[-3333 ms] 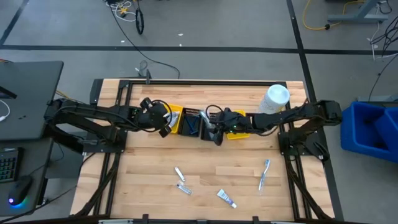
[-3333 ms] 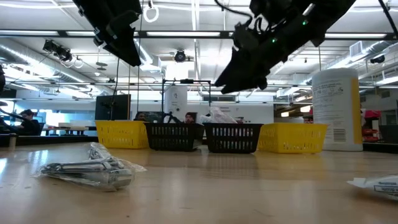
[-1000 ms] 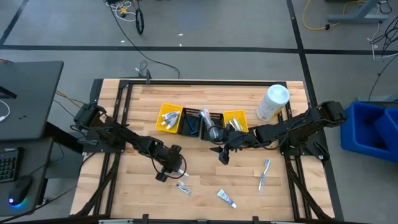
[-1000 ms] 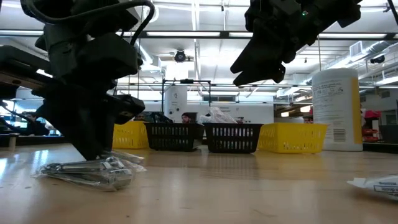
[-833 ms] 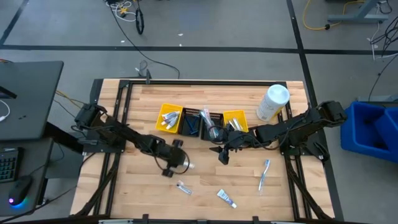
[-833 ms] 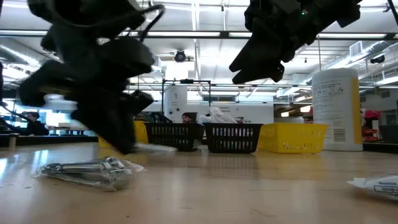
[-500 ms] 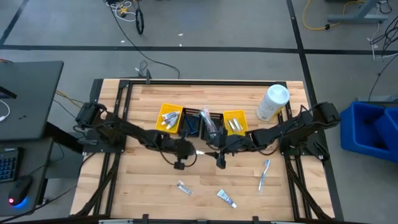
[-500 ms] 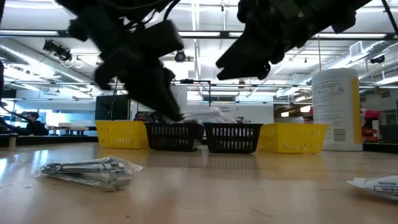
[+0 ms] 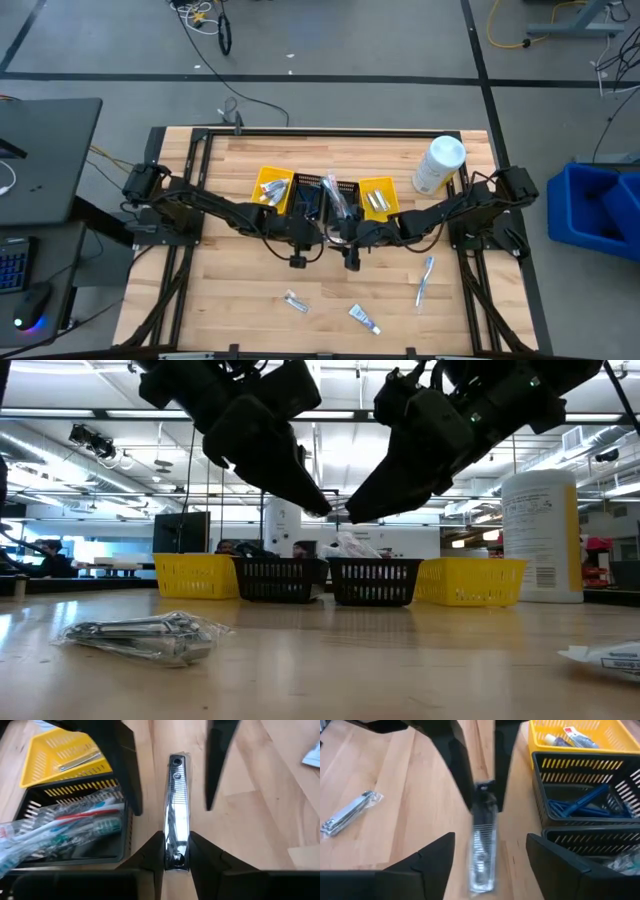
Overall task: Pick & Place Travel size toiletries
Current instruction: Put the silver nail cutter into the right yellow bin
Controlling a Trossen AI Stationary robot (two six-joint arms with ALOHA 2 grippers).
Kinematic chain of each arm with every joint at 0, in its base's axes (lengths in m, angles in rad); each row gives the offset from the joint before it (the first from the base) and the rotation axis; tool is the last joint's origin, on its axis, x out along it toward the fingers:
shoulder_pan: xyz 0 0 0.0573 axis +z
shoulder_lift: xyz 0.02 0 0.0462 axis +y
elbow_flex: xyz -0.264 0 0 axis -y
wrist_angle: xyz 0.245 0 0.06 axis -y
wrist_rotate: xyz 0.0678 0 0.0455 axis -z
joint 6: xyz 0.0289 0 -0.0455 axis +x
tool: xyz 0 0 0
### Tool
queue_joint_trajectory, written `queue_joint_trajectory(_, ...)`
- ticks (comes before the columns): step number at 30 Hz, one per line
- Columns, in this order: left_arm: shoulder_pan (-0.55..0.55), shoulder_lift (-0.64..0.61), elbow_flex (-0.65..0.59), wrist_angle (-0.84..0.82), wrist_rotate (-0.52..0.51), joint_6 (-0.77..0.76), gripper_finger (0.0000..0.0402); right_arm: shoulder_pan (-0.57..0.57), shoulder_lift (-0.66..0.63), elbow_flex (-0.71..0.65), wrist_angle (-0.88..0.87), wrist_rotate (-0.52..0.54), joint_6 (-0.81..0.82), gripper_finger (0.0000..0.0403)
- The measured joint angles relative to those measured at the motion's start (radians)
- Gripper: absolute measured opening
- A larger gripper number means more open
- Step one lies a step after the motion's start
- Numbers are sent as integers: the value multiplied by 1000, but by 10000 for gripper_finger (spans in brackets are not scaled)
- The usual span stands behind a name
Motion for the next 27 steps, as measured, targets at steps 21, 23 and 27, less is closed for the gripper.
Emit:
queue_joint_trajectory(21,0,-1,0,1,-2,-5,83,-2,0,0,5,1,-30,51)
queue_joint_trajectory(23,0,-1,0,2,-1,-3,102,-2,0,0,3,-2,-15,54)
queue_joint_trajectory(27,-1,-1,0,2,-16,-3,140,-2,0,0,-44,-3,32,59)
